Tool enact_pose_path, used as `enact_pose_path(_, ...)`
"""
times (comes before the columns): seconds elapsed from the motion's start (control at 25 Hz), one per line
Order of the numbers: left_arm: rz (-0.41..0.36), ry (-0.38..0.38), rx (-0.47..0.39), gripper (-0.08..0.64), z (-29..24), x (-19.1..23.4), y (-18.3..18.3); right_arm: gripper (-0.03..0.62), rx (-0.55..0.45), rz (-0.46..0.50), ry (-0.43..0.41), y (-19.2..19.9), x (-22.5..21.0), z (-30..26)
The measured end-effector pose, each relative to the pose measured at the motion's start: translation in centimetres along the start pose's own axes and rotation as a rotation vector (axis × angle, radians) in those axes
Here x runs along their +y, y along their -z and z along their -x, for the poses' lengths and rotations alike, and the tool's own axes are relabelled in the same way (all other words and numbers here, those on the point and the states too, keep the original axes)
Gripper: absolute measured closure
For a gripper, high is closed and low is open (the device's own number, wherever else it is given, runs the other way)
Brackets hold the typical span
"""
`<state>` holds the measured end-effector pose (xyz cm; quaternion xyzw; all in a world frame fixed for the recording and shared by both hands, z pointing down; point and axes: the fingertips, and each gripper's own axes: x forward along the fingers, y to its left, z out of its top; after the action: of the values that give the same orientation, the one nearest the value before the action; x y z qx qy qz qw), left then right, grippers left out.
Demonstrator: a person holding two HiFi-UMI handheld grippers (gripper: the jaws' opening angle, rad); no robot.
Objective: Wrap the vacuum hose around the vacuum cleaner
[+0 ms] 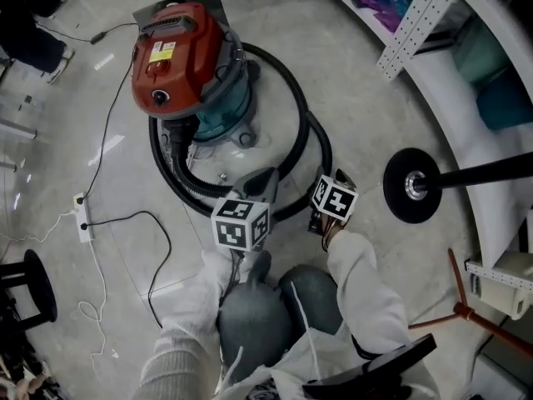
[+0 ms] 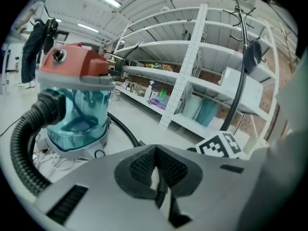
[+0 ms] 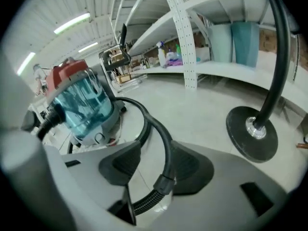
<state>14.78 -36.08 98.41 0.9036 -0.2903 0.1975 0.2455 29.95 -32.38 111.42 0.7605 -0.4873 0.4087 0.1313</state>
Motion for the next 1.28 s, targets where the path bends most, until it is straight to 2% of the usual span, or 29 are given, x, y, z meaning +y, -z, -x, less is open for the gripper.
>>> enact_pose_path(0.12, 0.018, -0.018, -0.013, 0.562, 5.1, -0.9, -5.3, 0.451, -0.056, -0.028, -0.026, -4.1, 2.1, 7.7)
enact_pose_path(0.24, 0.006, -0.075, -0.026, 0.563, 11.0, -2.2, -10.6, 0.533, -0.076, -0.023, -0.037, -8.4, 4.2, 15.7)
enact_pose_path(0.32, 0.026, -0.112, -0.03, 0.563, 14.9, -3.4, -14.3, 0.575, -0.083, -0.007, -0.052, -11.6, 5.9, 20.9)
enact_pose_path(0.48, 0.08, -0.167, -0.011, 0.563, 23.8, -8.5, -20.3, 0.578, -0.074, 0.06, -0.127, -17.2, 9.8, 32.5)
enact_pose_path(0.64, 0.178, -0.21, -0.024, 0.563, 32.6, -15.3, -25.2, 0.578, -0.099, 0.214, -0.231, -23.2, 13.8, 44.8)
enact_pose_path(0.76, 0.205, -0.236, -0.059, 0.562, 38.5, -20.2, -28.2, 0.578, -0.137, 0.321, -0.288, -26.1, 16.0, 53.1)
enact_pose_path(0.84, 0.22, -0.26, -0.089, 0.562, 42.2, -23.0, -29.4, 0.578, -0.163, 0.361, -0.316, -26.7, 17.0, 57.9)
enact_pose_path(0.96, 0.237, -0.312, -0.12, 0.563, 47.0, -26.7, -29.2, 0.578, -0.199, 0.353, -0.35, -25.6, 17.8, 63.6)
enact_pose_path(1.08, 0.216, -0.366, -0.126, 0.563, 51.8, -30.1, -26.8, 0.578, -0.21, 0.354, -0.386, -22.0, 18.3, 68.5)
enact_pose_path(1.28, 0.222, -0.42, -0.152, 0.563, 60.4, -34.7, -20.9, 0.578, -0.238, 0.433, -0.408, -14.1, 17.2, 76.9)
